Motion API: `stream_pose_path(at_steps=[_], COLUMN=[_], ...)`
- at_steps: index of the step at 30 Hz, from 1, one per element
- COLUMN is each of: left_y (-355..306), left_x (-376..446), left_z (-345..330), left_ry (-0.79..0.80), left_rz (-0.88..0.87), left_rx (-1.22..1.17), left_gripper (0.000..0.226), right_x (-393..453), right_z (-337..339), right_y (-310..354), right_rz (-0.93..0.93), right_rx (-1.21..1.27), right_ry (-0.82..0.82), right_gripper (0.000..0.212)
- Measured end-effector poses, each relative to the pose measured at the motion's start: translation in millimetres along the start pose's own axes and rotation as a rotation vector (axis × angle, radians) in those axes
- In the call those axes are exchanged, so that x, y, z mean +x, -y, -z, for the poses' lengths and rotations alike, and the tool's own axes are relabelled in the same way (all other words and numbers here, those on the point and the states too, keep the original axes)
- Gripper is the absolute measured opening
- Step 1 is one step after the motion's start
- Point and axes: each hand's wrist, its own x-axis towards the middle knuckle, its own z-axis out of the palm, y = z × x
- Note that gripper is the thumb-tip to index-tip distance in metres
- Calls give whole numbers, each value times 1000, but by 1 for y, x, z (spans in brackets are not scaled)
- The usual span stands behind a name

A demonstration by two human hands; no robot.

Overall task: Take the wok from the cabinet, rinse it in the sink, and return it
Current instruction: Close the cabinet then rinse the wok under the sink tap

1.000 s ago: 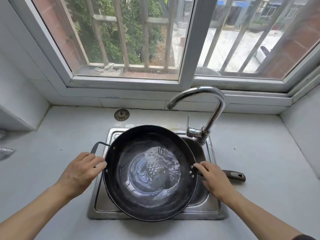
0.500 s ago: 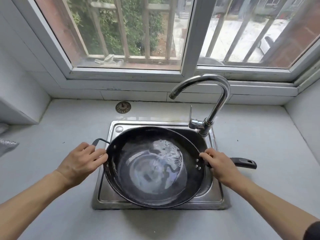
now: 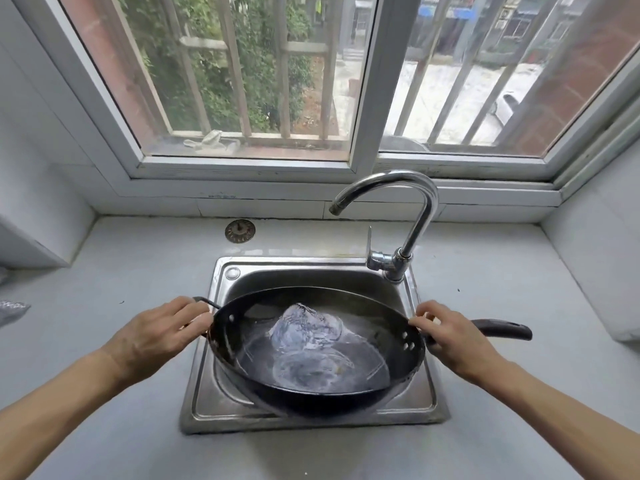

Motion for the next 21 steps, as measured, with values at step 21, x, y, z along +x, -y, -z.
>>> stream_pose_path(at_steps=[21], left_y=[7], left_x=[-12], left_z=[-10], left_ry=[65], left_rz=[98], left_rx=[-39], left_gripper=[30], right_x=[3], right_z=[16], right_y=[7], right_rz=[-3], right_rx=[-35], right_ry=[8], right_gripper=[56])
